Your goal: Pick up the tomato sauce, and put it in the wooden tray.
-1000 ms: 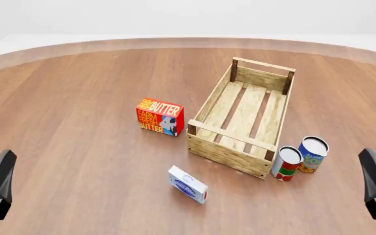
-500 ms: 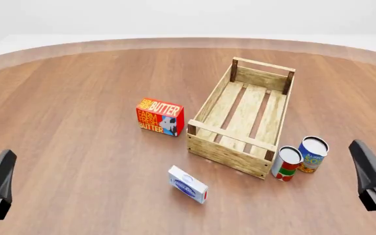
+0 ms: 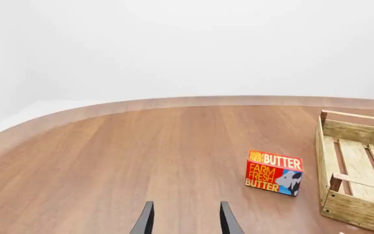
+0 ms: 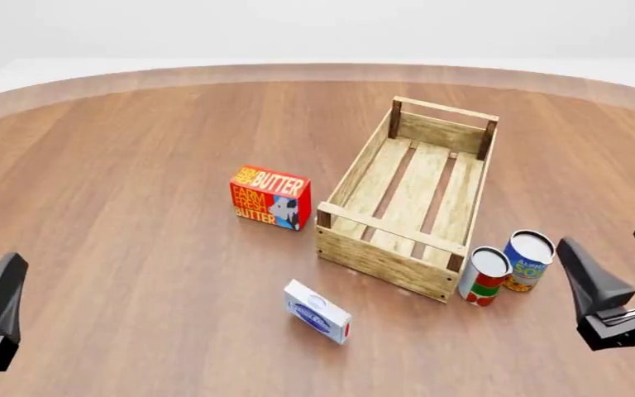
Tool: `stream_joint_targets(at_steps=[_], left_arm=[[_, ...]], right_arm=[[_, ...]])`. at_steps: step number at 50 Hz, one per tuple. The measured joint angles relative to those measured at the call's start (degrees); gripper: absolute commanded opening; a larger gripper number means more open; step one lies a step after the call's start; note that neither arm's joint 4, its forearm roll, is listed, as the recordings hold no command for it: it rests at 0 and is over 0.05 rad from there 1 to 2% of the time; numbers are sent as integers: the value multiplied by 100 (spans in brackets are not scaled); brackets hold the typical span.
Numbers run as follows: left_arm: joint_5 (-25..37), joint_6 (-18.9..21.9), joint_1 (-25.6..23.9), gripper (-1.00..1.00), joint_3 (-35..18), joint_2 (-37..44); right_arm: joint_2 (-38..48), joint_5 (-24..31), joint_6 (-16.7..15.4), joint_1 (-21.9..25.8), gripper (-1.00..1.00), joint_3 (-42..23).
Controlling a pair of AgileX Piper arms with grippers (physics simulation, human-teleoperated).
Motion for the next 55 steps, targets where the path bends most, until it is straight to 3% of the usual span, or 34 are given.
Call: stream_joint_targets(at_steps=[23, 55], left_arm=[[0, 0, 0, 100, 0, 0], [0, 0, 0, 100, 0, 0]], right_arm=[[861, -628, -84, 151, 100, 166], [2644, -2028, -111, 228, 100, 322]])
